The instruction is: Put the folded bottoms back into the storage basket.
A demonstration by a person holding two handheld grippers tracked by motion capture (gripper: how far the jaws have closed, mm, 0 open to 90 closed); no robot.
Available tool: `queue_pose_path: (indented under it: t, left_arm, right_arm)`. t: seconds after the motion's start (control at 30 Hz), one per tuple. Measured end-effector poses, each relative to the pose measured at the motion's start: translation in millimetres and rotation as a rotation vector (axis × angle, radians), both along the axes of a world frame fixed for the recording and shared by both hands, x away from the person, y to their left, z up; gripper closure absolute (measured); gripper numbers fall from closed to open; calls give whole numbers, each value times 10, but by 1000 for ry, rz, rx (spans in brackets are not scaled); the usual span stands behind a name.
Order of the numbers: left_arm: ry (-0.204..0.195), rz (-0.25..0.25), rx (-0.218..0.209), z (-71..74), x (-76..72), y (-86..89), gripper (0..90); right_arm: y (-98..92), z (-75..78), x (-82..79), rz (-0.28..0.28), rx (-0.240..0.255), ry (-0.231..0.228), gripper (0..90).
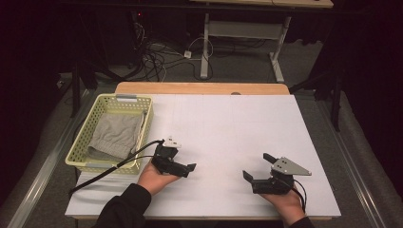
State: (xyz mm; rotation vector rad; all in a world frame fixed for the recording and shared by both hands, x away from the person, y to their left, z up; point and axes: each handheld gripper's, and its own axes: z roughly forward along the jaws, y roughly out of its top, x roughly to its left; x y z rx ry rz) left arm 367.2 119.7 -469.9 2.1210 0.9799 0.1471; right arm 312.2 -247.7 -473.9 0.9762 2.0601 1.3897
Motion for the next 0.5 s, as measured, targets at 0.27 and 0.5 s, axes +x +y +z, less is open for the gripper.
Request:
queue_pose_path:
  t: [0.27,0.5]
  left_arm:
    - [-113,-6,-145,-69,-113,102,0]
    - [-226,-24,-245,-98,-240,165,0]
  right_arm:
    - [-25,12,-25,-8,9,-13,0]
    - [-62,29,-79,-16,24,-41,0]
